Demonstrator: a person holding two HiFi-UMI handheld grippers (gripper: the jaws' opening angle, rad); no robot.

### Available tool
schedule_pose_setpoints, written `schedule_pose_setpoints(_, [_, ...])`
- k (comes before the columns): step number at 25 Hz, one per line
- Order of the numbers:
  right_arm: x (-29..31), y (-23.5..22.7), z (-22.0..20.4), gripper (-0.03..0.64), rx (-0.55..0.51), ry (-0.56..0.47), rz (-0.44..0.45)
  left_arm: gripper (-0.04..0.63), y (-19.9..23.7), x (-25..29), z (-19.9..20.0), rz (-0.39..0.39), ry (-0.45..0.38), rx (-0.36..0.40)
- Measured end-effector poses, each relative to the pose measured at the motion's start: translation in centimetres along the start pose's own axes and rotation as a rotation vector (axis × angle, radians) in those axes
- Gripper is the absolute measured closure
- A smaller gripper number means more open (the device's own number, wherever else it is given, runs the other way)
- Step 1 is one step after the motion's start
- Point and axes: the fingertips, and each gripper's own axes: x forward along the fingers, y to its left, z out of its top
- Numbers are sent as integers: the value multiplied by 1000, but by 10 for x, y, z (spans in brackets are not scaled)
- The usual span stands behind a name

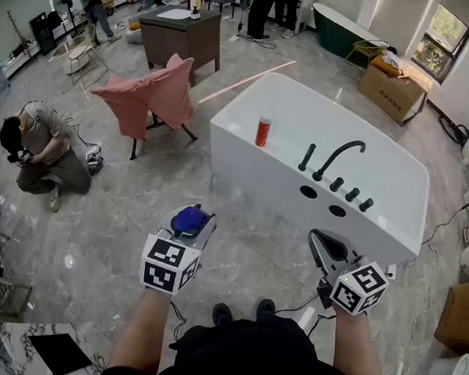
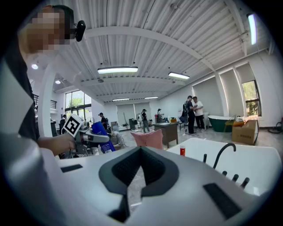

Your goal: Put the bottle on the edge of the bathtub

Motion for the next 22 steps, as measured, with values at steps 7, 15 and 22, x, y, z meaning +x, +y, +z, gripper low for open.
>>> schedule_pose_setpoints(7, [3,-3,-2,606,2,-9,50,442,-10,6,-5,7,30,-22])
schedule_pose_setpoints(15, [-12,-40,-3,606,-7,-17,74,442,-36,38,4,19,53,-41])
schedule_pose_setpoints(22, [-38,-89,-6,604,29,-49,76,442,-71,77,18,16,59,-45])
